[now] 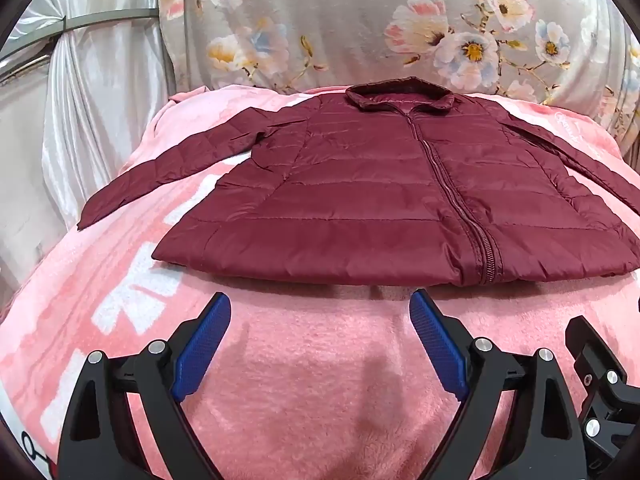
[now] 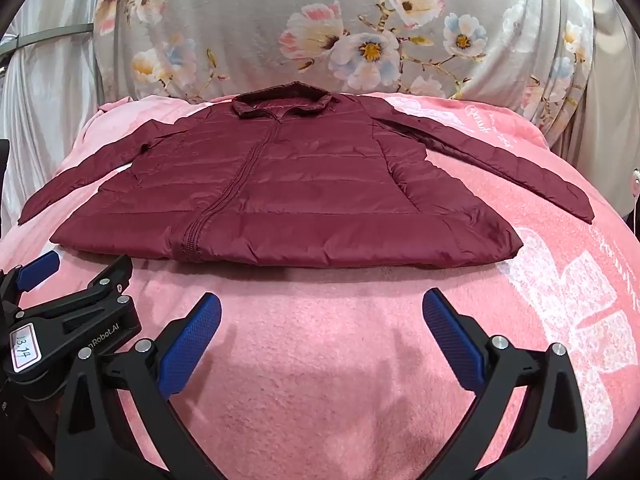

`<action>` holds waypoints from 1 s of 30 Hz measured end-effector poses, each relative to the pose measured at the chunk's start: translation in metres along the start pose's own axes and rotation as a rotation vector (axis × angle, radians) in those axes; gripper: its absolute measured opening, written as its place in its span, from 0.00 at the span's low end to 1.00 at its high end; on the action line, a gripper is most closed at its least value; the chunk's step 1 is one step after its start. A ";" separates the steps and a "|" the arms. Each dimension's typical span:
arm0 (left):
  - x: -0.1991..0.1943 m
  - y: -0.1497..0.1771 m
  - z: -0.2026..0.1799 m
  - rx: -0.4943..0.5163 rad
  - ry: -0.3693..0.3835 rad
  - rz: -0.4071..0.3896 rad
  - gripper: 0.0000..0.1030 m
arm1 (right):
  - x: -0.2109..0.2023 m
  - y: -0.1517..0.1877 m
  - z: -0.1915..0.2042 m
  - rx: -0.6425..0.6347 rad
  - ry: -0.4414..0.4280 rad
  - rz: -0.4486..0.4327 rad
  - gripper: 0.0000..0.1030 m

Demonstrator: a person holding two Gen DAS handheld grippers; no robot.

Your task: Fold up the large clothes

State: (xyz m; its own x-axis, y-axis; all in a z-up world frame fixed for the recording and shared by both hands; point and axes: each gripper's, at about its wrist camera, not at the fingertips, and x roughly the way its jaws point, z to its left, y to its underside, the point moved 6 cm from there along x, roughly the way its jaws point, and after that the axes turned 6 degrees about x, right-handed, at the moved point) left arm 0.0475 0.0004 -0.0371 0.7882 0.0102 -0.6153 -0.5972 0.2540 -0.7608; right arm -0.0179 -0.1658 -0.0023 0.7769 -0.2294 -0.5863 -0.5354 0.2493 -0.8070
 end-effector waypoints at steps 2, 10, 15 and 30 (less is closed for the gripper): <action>0.000 0.000 0.000 0.000 -0.002 -0.006 0.86 | 0.000 0.000 0.000 0.000 0.001 0.003 0.96; -0.002 -0.003 0.003 -0.015 0.005 0.000 0.86 | -0.001 0.000 -0.001 0.002 -0.002 0.003 0.96; -0.004 -0.003 0.003 -0.013 0.008 -0.003 0.86 | -0.001 0.000 -0.001 0.003 -0.002 0.002 0.96; -0.004 -0.001 0.003 -0.022 0.010 -0.007 0.86 | -0.002 0.001 -0.001 0.002 -0.002 0.002 0.95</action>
State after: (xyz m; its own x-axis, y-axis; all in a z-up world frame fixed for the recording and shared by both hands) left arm 0.0455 0.0031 -0.0331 0.7908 -0.0012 -0.6121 -0.5950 0.2331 -0.7692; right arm -0.0202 -0.1663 -0.0026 0.7765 -0.2268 -0.5879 -0.5364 0.2517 -0.8056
